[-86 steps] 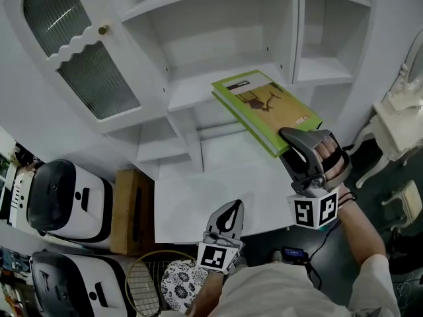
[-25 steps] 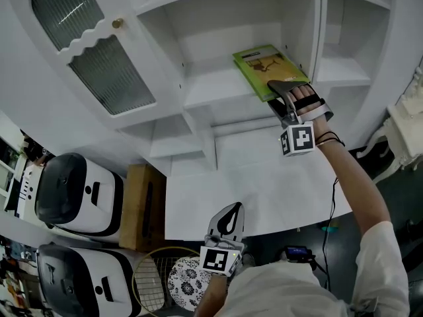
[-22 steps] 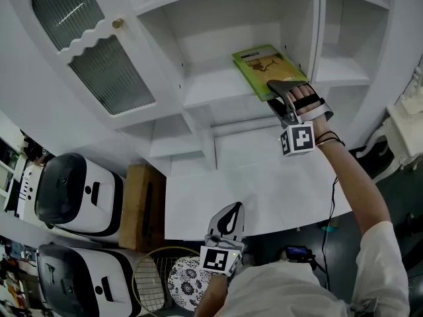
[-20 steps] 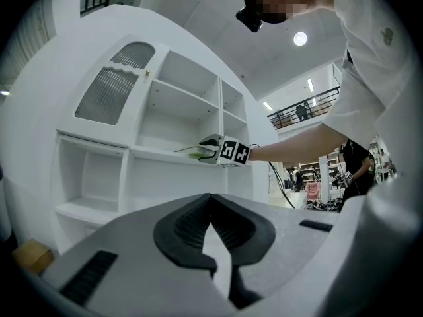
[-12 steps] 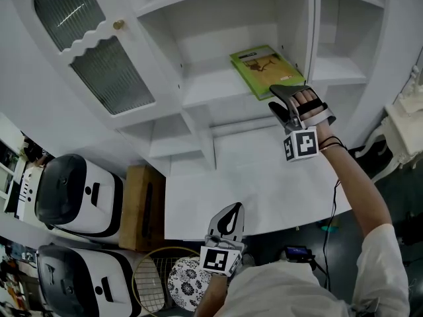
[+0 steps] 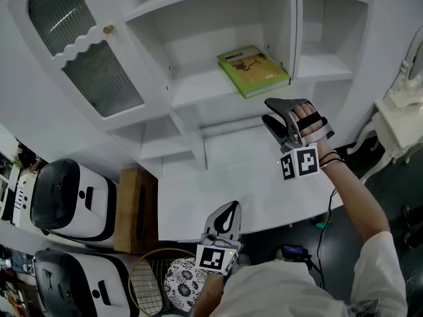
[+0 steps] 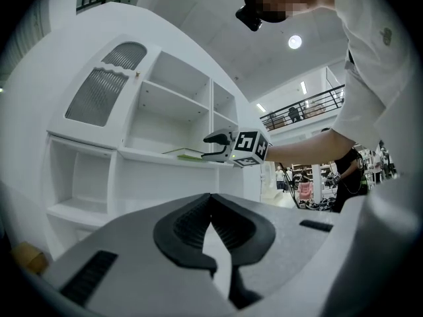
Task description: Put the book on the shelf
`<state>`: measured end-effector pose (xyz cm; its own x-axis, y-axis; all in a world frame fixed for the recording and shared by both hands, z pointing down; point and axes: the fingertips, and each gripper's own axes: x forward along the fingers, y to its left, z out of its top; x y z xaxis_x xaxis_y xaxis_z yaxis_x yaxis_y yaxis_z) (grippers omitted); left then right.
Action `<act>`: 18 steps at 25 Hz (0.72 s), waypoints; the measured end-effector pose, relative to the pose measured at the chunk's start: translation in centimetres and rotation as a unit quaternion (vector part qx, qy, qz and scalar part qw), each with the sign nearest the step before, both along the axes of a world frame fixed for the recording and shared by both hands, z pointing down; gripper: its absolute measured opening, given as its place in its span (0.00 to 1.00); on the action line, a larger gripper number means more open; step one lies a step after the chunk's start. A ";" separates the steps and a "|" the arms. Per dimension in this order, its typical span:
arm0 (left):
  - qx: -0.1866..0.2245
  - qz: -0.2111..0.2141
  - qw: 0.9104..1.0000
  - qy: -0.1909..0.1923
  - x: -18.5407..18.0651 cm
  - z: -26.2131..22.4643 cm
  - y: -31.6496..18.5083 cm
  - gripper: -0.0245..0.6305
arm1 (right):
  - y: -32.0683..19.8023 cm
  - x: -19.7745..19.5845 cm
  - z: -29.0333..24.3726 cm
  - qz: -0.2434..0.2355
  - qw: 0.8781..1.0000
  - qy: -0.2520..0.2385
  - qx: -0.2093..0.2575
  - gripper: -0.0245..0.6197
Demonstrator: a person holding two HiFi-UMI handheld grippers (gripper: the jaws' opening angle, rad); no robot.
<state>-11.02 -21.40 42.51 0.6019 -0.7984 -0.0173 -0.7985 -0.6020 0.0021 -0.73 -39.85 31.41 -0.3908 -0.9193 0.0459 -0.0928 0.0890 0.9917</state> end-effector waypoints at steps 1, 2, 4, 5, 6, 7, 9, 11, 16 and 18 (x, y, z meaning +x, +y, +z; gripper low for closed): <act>0.000 0.002 1.000 0.001 0.2 0.0 0.1 0.04 | 0.8 0.0 -0.2 -0.003 1.000 -0.005 0.001 0.41; 0.000 0.005 1.000 0.003 0.4 0.0 0.3 0.04 | 1.5 0.1 -0.4 -0.005 1.000 -0.011 0.003 0.37; -0.001 0.010 1.000 -0.001 0.8 -0.1 0.5 0.04 | 3.0 0.3 -0.6 -0.007 1.000 -0.022 0.004 0.29; -0.002 0.012 1.000 -0.003 1.0 -0.1 0.6 0.04 | 3.7 0.4 -0.6 -0.008 1.000 -0.028 0.001 0.28; -0.001 0.015 1.000 -0.004 1.2 -0.1 0.7 0.04 | 4.4 0.5 -0.6 -0.010 0.999 -0.035 -0.001 0.26; 0.000 0.017 1.000 -0.004 1.4 -0.1 0.8 0.04 | 5.2 0.5 -0.6 -0.012 0.999 -0.041 -0.003 0.24; 0.003 0.020 1.000 0.005 1.7 -0.3 1.0 0.04 | 6.7 0.7 -0.6 -0.016 0.998 -0.057 -0.007 0.17; 0.002 0.025 1.000 0.007 2.1 -0.5 1.3 0.04 | 8.2 0.8 -0.5 -0.020 0.996 -0.082 -0.018 0.12; -0.001 0.038 0.999 -0.001 3.1 -0.3 1.6 0.04 | 10.9 1.6 0.7 -0.017 0.987 -0.149 -0.061 0.07; -0.002 0.041 0.999 -0.002 3.5 -0.2 1.7 0.04 | 11.7 2.0 1.4 -0.014 0.982 -0.171 -0.081 0.06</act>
